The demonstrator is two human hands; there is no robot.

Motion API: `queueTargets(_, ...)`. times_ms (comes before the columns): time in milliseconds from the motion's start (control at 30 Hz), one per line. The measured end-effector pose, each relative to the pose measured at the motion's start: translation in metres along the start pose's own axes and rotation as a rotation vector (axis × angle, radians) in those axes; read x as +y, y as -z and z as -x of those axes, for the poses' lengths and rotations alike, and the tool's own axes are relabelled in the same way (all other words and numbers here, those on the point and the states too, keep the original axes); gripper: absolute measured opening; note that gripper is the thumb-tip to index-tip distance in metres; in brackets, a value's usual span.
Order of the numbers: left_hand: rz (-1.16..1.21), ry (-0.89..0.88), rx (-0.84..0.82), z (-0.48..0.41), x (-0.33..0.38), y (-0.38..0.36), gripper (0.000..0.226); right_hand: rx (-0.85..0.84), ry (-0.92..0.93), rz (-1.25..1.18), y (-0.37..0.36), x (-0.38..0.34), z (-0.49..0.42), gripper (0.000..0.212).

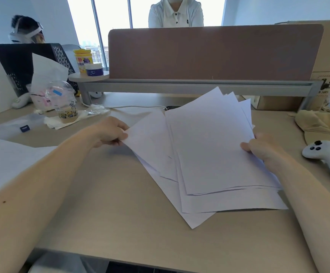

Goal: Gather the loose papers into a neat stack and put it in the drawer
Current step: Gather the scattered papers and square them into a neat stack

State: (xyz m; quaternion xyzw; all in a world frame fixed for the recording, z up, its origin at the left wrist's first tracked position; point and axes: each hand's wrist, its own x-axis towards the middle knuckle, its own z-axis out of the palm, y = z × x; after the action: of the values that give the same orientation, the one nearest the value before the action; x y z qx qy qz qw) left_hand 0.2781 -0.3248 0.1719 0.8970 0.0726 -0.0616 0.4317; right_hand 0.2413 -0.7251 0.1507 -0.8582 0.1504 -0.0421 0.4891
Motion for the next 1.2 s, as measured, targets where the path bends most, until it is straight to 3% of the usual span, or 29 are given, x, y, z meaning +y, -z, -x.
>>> queueTargets(100, 0.151, 0.05, -0.139, -0.004, 0.004, 0.007, 0.031, -0.041, -0.003, 0.003, 0.002, -0.002, 0.004, 0.025)
queueTargets(233, 0.03, 0.065, -0.199, -0.01, 0.012, -0.004, 0.043, -0.064, -0.02, -0.026, 0.007, -0.002, 0.001, 0.009)
queueTargets(467, -0.013, 0.004, 0.017, -0.02, 0.011, -0.035, 0.022, -0.162, -0.042, -0.093, 0.007, -0.004, 0.002, 0.014)
queueTargets(533, 0.018, 0.002, 0.083, -0.018, 0.007, -0.031, 0.034, -0.161, -0.022, -0.101, 0.003, -0.005, 0.006, 0.013)
queueTargets(633, -0.236, 0.033, 0.078, -0.012, 0.003, -0.019, 0.059, -0.125, 0.108, 0.125, -0.007, -0.007, 0.007, 0.012)
queueTargets(733, -0.426, 0.112, -0.073, -0.004, 0.004, -0.016, 0.076, -0.115, 0.243, 0.354, -0.02, -0.009, 0.011, 0.036)
queueTargets(833, -0.445, 0.153, -0.165, 0.0, 0.009, -0.019, 0.064, -0.123, 0.288, 0.414, -0.026, -0.011, 0.015, 0.032)
queueTargets(933, -0.387, 0.161, -0.175, 0.005, 0.012, -0.024, 0.036, -0.12, 0.256, 0.417, -0.023, -0.012, 0.016, 0.022)
queueTargets(1000, -0.291, 0.126, -0.13, 0.006, 0.012, -0.027, 0.025, -0.143, 0.192, 0.414, -0.021, -0.013, 0.017, 0.034)
queueTargets(1067, 0.038, 0.099, -0.092, 0.006, 0.014, -0.032, 0.017, -0.192, 0.153, 0.415, -0.023, -0.014, 0.019, 0.038)
queueTargets(1133, 0.467, 0.105, -0.113, 0.01, 0.02, -0.039, 0.022, -0.227, 0.136, 0.391, -0.028, -0.017, 0.022, 0.029)
queueTargets(1200, 0.669, 0.089, -0.151, 0.019, 0.024, -0.047, 0.03, -0.221, 0.129, 0.324, -0.036, -0.016, 0.023, 0.026)
